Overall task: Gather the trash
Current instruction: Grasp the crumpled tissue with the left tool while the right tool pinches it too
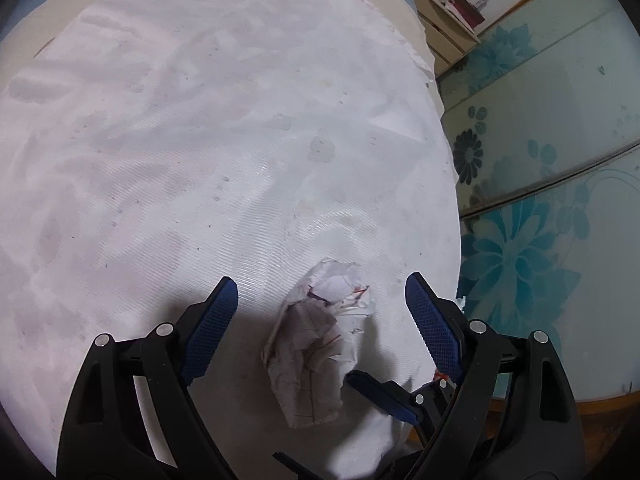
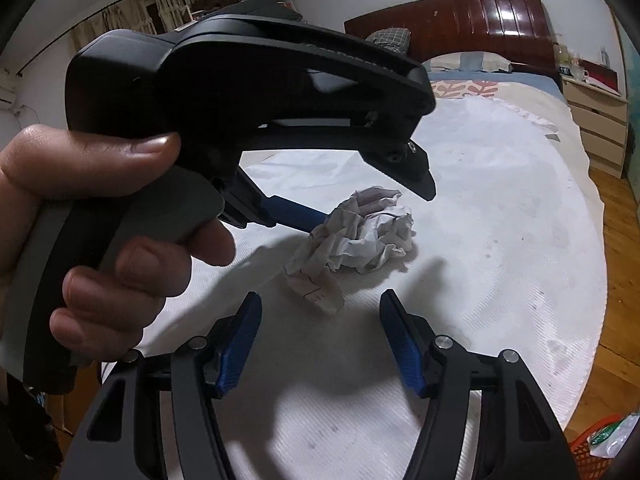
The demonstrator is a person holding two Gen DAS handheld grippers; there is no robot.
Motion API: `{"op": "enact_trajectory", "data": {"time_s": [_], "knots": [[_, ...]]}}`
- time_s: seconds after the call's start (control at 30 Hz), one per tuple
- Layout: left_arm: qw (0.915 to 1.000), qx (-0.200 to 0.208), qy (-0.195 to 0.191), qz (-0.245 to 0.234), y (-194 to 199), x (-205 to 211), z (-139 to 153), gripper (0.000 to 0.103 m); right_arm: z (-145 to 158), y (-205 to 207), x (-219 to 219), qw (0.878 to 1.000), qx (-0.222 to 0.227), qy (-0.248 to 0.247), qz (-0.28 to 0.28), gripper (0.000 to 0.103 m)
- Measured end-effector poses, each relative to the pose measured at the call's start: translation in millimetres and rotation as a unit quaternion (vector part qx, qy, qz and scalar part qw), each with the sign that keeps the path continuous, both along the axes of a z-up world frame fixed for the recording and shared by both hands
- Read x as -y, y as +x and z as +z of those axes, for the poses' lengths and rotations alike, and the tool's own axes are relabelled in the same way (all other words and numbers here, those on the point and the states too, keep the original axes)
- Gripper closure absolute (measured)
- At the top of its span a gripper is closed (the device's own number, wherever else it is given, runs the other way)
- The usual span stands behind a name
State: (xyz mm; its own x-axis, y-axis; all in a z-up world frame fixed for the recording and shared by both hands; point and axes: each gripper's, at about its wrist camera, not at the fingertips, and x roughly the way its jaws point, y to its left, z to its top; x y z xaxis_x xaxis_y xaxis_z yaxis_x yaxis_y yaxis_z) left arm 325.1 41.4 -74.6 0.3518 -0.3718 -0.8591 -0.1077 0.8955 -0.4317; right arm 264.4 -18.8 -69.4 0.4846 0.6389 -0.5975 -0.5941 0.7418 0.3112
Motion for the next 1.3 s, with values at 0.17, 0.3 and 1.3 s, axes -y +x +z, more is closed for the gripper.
{"op": "enact_trajectory", "data": {"time_s": [0.17, 0.3, 1.3], "knots": [[0.9996, -0.006, 0.027, -0.009, 0, 5, -4, 0.053, -2, 0, 0, 1.0, -0.013, 0.006, 0.008, 0.071], [0.9996, 0.008, 0.028, -0.003, -2, 4, 1, 0.063, -4, 4, 5, 0.999, -0.027, 0.018, 0.006, 0.086], [0.999, 0.025, 0.033, -0.014, -14, 19, 7, 0.065, 7, 8, 26, 0.996, -0.053, 0.076, 0.004, 0.05]]}}
